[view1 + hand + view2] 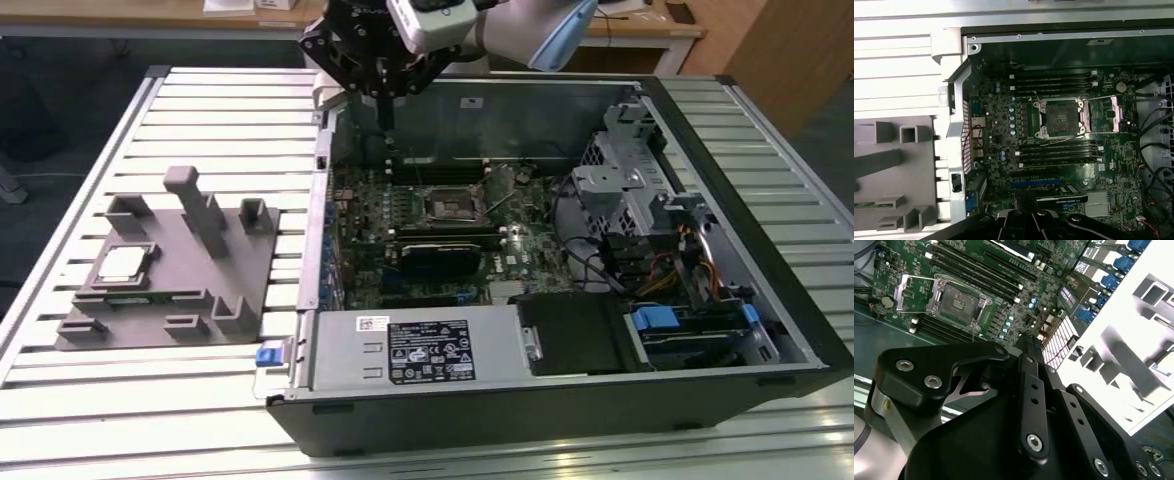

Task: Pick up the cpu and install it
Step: 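Reach for the cpu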

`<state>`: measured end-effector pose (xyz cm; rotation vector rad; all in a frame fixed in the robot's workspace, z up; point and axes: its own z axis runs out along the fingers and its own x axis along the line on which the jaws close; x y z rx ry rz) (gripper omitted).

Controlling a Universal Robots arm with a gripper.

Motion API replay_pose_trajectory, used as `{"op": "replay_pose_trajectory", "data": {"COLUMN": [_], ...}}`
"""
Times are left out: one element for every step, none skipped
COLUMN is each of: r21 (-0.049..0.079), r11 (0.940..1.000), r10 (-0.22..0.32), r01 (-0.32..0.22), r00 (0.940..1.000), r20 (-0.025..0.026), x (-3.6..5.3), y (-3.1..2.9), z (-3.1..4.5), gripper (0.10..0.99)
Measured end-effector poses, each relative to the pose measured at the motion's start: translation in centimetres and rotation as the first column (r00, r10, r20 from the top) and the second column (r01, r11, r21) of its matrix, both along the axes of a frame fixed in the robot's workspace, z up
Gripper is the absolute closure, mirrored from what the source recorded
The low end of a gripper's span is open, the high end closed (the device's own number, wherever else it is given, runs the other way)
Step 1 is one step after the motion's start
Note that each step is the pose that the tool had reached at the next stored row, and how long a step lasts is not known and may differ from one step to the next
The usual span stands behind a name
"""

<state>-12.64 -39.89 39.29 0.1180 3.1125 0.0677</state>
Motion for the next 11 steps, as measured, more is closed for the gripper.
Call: {"op": "replay_pose_trajectory", "data": {"r21": [0.000, 0.000, 0.000, 0.000, 0.000, 0.000, 0.000, 0.000, 0.000, 0.000, 0.000], "r11": [1.0000, 1.0000, 1.0000, 1.0000, 1.0000, 1.0000, 1.0000, 1.0000, 1.0000, 1.0000, 1.0000], "r10": [0.000, 0.000, 0.000, 0.000, 0.000, 0.000, 0.000, 0.000, 0.000, 0.000, 0.000], "r01": [0.000, 0.000, 0.000, 0.000, 0.000, 0.000, 0.000, 0.000, 0.000, 0.000, 0.000], "r00": [1.0000, 1.0000, 1.0000, 1.0000, 1.0000, 1.0000, 1.0000, 1.0000, 1.0000, 1.0000, 1.0000], "r20": [0.0000, 0.0000, 0.0000, 0.0000, 0.0000, 0.0000, 0.0000, 0.0000, 0.0000, 0.0000, 0.0000], "x": [-0.02, -0.05, -0.07, -0.09, -0.11, -0.13, -0.16, -0.18, -0.20, -0.23, -0.26], "y": [0.00, 0.00, 0.00, 0.00, 0.00, 0.00, 0.00, 0.00, 0.00, 0.00, 0.00], "z": [0.00, 0.00, 0.00, -0.01, -0.01, -0.01, -0.02, -0.02, -0.02, -0.03, -0.03], "gripper": [0.980, 0.980, 0.980, 0.980, 0.980, 0.980, 0.980, 0.980, 0.980, 0.980, 0.980]}}
